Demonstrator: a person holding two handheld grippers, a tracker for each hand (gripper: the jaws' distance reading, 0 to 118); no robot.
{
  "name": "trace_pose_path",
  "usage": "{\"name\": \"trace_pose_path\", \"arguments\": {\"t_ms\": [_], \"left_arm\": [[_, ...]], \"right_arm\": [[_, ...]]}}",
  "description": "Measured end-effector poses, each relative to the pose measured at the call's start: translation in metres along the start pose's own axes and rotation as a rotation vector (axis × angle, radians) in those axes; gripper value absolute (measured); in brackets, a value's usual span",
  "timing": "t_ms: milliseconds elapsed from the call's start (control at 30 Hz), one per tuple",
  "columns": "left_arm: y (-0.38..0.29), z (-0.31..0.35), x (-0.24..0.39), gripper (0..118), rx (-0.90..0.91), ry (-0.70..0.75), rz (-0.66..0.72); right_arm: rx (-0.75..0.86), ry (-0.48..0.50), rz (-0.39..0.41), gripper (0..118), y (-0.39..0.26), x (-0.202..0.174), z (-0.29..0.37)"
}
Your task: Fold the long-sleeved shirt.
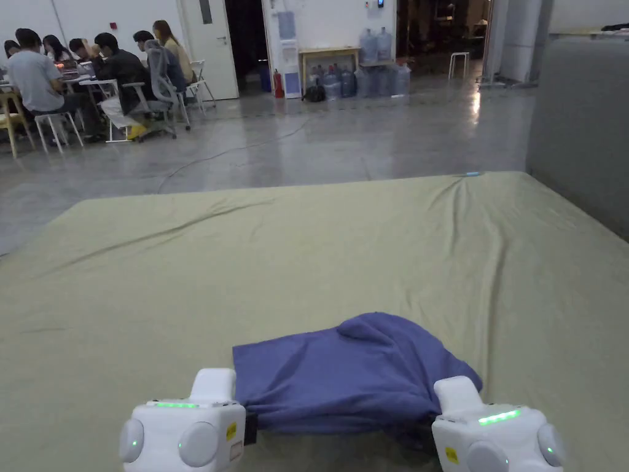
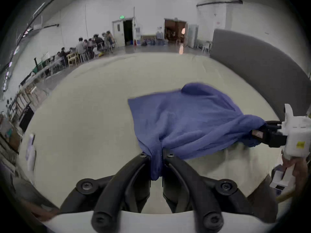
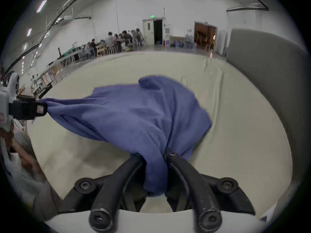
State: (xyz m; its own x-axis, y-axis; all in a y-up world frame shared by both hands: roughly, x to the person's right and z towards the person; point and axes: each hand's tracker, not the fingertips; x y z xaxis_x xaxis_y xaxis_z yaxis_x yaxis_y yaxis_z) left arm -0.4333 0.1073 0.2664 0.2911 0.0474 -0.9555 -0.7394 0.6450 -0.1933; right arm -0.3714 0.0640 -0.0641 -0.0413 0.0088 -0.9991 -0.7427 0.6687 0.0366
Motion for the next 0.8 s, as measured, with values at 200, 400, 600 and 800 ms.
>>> {"name": "trace_pose_path", "arguments": {"t_ms": [200, 400, 600, 800], "left_arm": [[-0.048, 0.012, 0.001, 4, -0.03, -0.028, 0.043], [-0.03, 0.051, -0.003, 117, 0.054, -0.091, 0.053], [-0.007, 0.078, 0.007, 98, 0.138, -0.06, 0.054], [0.033, 0.031, -0.001, 0, 0.108, -0.036, 0.082]], "right_arm": [[-0.02, 0.014, -0.003, 18, -0.034, -0.004, 0.019], [0.121, 0.114, -0.084, 106, -0.022, 0.015, 0.086], [0.227, 0.002, -0.139, 77, 0.009, 0.032, 0.12], [0.171, -0.007, -0.152, 0, 0.031, 0.042, 0.099]]}}
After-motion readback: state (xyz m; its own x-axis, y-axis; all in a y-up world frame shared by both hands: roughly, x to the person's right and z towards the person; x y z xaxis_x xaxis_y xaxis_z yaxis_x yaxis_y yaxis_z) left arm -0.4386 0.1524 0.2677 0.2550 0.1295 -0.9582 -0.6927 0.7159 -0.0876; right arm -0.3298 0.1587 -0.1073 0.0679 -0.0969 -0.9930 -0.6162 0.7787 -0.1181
